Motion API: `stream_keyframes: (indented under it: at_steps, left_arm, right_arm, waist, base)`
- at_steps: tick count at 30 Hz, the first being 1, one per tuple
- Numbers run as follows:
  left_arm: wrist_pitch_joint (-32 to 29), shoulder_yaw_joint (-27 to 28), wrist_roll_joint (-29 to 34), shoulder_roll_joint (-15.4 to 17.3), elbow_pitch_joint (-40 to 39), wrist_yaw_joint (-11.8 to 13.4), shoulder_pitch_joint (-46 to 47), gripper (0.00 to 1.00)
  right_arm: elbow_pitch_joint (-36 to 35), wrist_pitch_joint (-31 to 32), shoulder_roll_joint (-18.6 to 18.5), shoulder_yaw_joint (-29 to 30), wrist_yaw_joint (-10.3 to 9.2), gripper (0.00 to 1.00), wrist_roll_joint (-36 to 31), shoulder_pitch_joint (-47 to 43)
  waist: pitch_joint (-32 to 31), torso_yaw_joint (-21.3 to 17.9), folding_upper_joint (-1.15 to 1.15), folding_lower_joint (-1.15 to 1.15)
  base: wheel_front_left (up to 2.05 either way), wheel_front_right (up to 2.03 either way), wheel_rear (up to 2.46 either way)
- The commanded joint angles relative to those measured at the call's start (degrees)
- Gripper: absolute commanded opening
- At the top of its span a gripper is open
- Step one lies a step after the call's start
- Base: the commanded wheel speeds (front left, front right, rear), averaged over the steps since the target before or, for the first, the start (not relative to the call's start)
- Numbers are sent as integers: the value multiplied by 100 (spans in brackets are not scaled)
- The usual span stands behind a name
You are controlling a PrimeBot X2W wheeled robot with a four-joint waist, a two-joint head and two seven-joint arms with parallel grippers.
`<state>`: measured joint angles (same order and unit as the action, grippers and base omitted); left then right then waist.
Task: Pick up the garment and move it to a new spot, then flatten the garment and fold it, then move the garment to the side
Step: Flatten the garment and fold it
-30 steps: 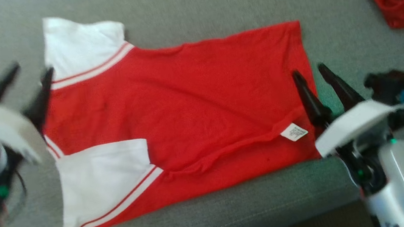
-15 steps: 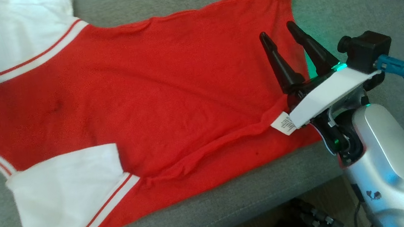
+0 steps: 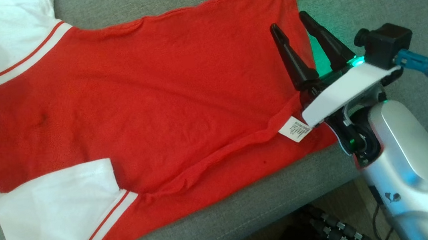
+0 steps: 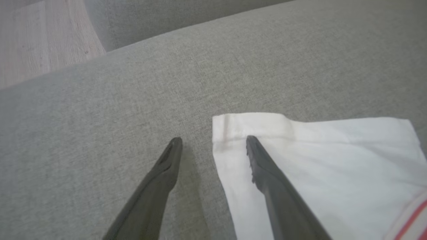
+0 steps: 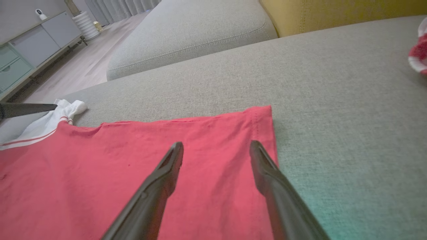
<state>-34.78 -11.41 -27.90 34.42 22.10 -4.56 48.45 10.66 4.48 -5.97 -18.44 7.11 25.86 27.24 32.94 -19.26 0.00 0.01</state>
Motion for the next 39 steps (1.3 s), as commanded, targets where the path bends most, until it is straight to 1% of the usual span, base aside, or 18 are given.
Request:
stream_keyframes:
  at_steps: [1,3,5,7,8,9,10,11,12,15,19,24,29,34,39]
  left_arm:
    - [-45,187,-7,312,-166,-17,194,100]
    - [-54,161,-19,306,-145,-26,189,91]
    - [-66,135,-39,293,-126,-35,184,77]
    - [-71,104,-100,266,-109,-71,184,59]
    - [-74,87,-125,255,-98,-85,185,47]
    - [-71,72,-136,252,-86,-95,190,40]
    - [-61,56,-141,248,-75,-103,195,29]
    - [-41,41,-146,241,-65,-109,201,2]
    - [-7,29,-149,230,-58,-115,208,0]
    - [154,-4,-144,188,-41,-132,240,0]
    - [512,-35,-188,47,-70,-157,252,0]
    - [877,-61,-308,-112,-208,-193,171,0]
    - [1107,-180,-413,-263,-358,-226,49,0]
    - [1256,-312,-474,-410,-448,-243,-8,0]
    - [1336,-389,-514,-474,-459,-252,-21,0]
  right_arm:
    - [-163,-60,-26,-106,37,100,39,33]
    - [-160,-73,-37,-121,37,100,52,51]
    - [-161,-84,-49,-121,37,100,62,65]
    - [-157,-92,-58,-118,37,100,67,74]
    - [-153,-94,-63,-114,37,100,66,76]
    - [-147,-95,-68,-108,37,100,65,77]
    - [-141,-96,-73,-101,37,100,64,78]
    - [-134,-95,-78,-93,37,100,65,80]
    - [-125,-92,-84,-82,37,100,66,86]
    - [-81,-75,-115,-21,37,100,48,134]
    - [105,93,-332,115,37,100,-283,366]
    - [485,475,-694,152,37,100,-728,851]
    - [1134,993,-1022,-95,37,100,-934,1336]
    - [1762,1381,-1277,-471,37,100,-889,1703]
    - [2150,1545,-1380,-706,37,100,-739,1914]
  waist:
    - [2,-9,0,-1]
    - [10,-27,0,-1]
    - [13,-40,0,-1]
    - [12,-50,0,-1]
    - [9,-50,0,-1]
    - [4,-48,0,-1]
    - [-2,-45,0,-1]
    - [-12,-40,0,-1]
    - [-22,-34,0,-1]
    - [-68,8,0,-1]
    - [-237,164,0,-1]
    - [-421,421,0,-1]
    - [-533,731,0,-1]
    - [-565,967,0,-1]
    - [-559,1071,0,-1]
  base:
    - [0,0,0]
    - [0,0,0]
    - [0,0,0]
    - [0,0,0]
    - [0,0,0]
    - [0,0,0]
    - [0,0,0]
    - [0,0,0]
    - [0,0,0]
    - [0,0,0]
    - [0,0,0]
    - [0,0,0]
    - [0,0,0]
    - [0,0,0]
    - [0,0,0]
